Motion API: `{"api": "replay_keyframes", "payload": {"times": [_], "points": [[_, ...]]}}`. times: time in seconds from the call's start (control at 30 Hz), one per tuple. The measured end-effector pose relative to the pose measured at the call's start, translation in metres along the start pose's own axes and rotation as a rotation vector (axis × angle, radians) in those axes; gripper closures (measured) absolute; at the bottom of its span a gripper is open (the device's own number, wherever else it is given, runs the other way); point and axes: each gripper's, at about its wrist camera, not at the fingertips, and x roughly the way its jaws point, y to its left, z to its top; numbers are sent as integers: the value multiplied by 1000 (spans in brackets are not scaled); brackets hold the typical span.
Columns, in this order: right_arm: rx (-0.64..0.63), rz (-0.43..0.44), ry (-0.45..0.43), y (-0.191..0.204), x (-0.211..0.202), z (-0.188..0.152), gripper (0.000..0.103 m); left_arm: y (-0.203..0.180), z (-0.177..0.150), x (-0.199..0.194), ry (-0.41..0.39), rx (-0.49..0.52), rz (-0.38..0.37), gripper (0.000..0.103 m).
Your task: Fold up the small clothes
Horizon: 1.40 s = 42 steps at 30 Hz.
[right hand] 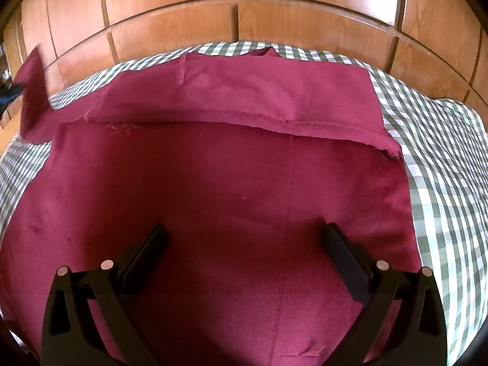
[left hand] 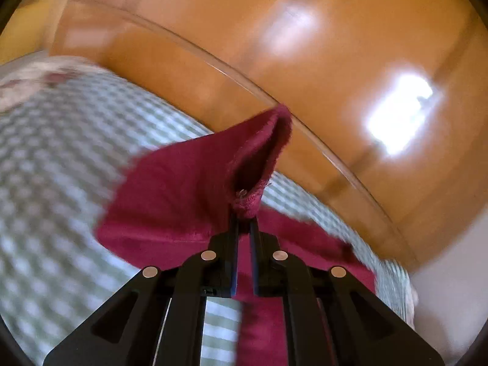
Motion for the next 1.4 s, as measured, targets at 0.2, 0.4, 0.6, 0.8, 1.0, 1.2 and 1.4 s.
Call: {"api": "replay_keyframes", "payload": {"times": [0.2,0.4,0.6,0.8,1.0,1.2,1.4], "points": [[12,13,-6,-2,-2,0,2,-86,-79,69,217,132,-89,97],[31,30,-5,-5,-3,2,2,-102,-118,74,281,243,-72,40],[152,226,-51,-1,-25,36,30,-59,-119,28,174,215,95,40],[108,296,-40,50,5,95,37,-13,-108,7,101,114,287,40],[50,221,86,88,68,125,72,3,-100,15,116,61,323,36],[-65,187,-63,96,24,141,98,4,-87,41,125,54,351,33],[-11,150,-244,49,-35,167,98,-7,-75,65,119,83,401,31]]}}
